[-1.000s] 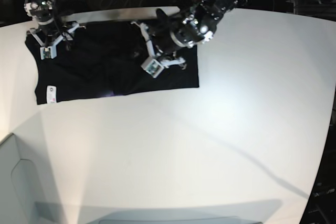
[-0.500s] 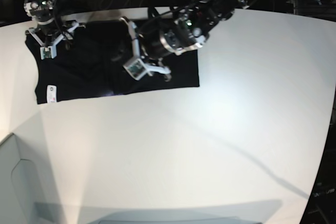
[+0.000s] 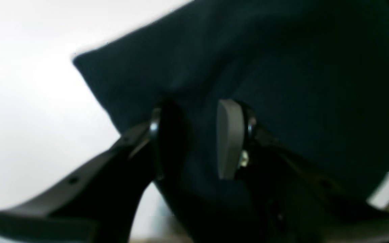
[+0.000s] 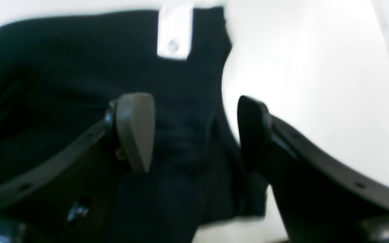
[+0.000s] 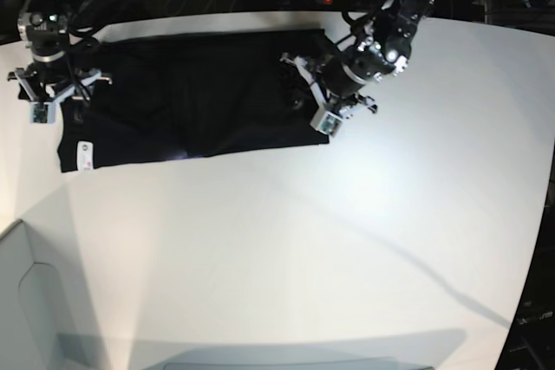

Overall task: Fold the T-shirt properly
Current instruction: 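Release the folded end and regrasp the strip's edge with both grippers, then lift the strip's edge with both grippers and fold it over the bundle, then release the shirt and withdraw both grippers from the folded bundle, then push the bundle's edge with the right gripper to square it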

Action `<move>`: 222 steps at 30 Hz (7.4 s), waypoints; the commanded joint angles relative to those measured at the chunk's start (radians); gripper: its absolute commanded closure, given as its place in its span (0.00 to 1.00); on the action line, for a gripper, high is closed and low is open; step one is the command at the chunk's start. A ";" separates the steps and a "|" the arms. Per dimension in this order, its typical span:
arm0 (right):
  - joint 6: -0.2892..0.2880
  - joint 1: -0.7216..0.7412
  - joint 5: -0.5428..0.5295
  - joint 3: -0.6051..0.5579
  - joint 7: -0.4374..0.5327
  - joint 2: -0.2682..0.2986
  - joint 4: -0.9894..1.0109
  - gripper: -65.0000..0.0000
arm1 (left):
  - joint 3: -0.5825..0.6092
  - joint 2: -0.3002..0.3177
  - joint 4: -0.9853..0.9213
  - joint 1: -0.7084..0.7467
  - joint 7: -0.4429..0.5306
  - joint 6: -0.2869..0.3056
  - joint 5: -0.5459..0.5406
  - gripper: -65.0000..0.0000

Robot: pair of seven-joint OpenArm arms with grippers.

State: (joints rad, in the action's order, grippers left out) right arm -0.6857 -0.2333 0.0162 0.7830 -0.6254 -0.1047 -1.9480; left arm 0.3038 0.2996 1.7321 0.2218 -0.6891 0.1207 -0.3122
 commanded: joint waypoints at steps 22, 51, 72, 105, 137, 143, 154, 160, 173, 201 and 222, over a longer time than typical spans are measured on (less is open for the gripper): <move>-0.012 0.073 -0.009 0.036 0.016 0.125 0.390 0.40 | -0.004 -0.041 -0.074 -0.129 0.006 -0.003 0.006 0.67; -0.012 0.022 -0.015 -0.044 0.014 0.020 0.057 1.00 | -0.007 -0.041 -0.079 -0.131 0.004 -0.009 0.006 0.67; -0.012 -0.097 -0.209 -0.771 0.014 -0.052 -0.081 1.00 | -0.005 -0.041 -0.083 -0.135 0.001 -0.011 0.008 0.67; -0.012 -0.004 -0.207 -0.979 0.014 -0.046 0.035 1.00 | -0.351 -0.087 0.002 0.031 0.004 -0.003 -0.002 0.67; -0.012 -0.039 -0.215 -1.014 0.022 0.086 -0.040 0.57 | -0.671 -0.087 0.075 0.051 -0.007 -0.002 -0.002 0.67; -0.012 -0.064 -0.215 -0.911 0.023 0.092 -0.043 0.57 | -0.765 -0.067 0.075 0.072 -0.007 -0.002 -0.002 0.67; -0.012 0.004 -0.207 -0.885 0.020 0.095 0.043 0.57 | -0.859 -0.067 0.075 0.070 -0.007 -0.002 -0.002 0.67; -0.012 -0.007 -0.210 -0.890 0.023 0.095 0.085 0.61 | -0.859 -0.069 0.075 0.078 -0.007 -0.002 -0.002 0.67; -0.012 -0.090 -0.209 -1.032 0.020 0.133 -0.032 0.97 | -0.891 -0.069 0.075 0.084 -0.005 -0.002 -0.002 0.67; -0.012 -0.073 -0.210 -0.768 0.023 0.233 0.046 0.43 | -0.951 -0.046 0.111 0.095 -0.007 -0.002 -0.002 0.67; -0.012 -0.094 -0.206 -0.601 0.014 0.104 0.095 0.43 | -0.980 -0.041 0.104 0.124 -0.007 0.000 -0.002 0.67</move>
State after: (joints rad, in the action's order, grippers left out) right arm -0.6872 -0.3351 -0.1810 0.1761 -0.6334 -0.0032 -1.8317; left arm -0.6621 0.2398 1.8221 0.3489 -0.7155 0.1257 -0.3195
